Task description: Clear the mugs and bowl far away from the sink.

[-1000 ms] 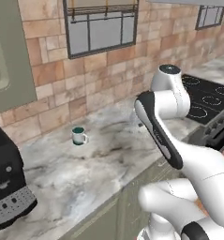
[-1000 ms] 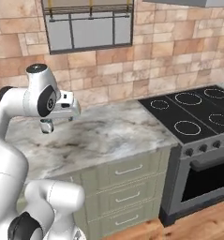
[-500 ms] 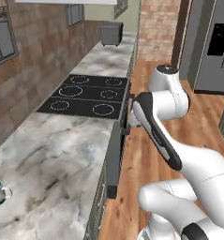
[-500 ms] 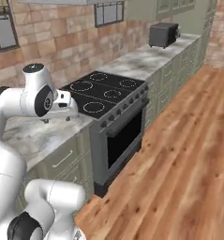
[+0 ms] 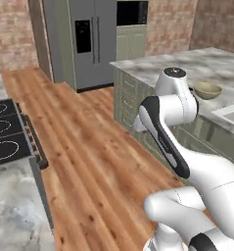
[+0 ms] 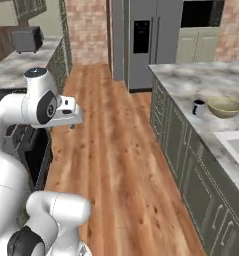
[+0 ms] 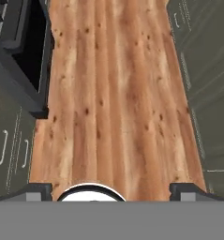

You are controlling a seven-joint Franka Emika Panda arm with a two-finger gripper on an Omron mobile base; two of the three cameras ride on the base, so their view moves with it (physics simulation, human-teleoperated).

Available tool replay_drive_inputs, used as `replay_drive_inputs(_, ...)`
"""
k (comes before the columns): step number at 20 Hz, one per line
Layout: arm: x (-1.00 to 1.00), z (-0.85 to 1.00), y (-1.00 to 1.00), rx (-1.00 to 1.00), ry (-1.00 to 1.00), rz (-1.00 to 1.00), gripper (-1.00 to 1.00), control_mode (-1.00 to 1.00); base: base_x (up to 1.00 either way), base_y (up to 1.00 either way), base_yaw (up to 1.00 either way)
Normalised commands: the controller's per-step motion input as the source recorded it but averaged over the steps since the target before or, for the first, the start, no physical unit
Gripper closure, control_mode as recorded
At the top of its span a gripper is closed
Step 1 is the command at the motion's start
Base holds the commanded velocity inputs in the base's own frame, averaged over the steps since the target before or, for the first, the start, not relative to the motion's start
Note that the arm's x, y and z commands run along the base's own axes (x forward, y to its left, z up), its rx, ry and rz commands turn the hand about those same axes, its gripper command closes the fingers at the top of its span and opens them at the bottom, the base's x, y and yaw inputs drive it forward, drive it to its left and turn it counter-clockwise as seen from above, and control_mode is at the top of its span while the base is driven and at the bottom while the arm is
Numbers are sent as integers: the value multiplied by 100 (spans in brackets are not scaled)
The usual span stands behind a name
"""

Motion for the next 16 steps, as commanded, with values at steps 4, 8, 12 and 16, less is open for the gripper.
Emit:
replay_drive_inputs(4, 0, 0, 0, 0, 0, 0, -100, 100, 0, 0, -100)
replay_drive_inputs(8, 0, 0, 0, 0, 0, 0, -100, 100, 0, 0, -100)
replay_drive_inputs(12, 0, 0, 0, 0, 0, 0, -100, 100, 8, 28, -66)
replay_drive_inputs(16, 0, 0, 0, 0, 0, 0, -100, 100, 42, 73, -4)
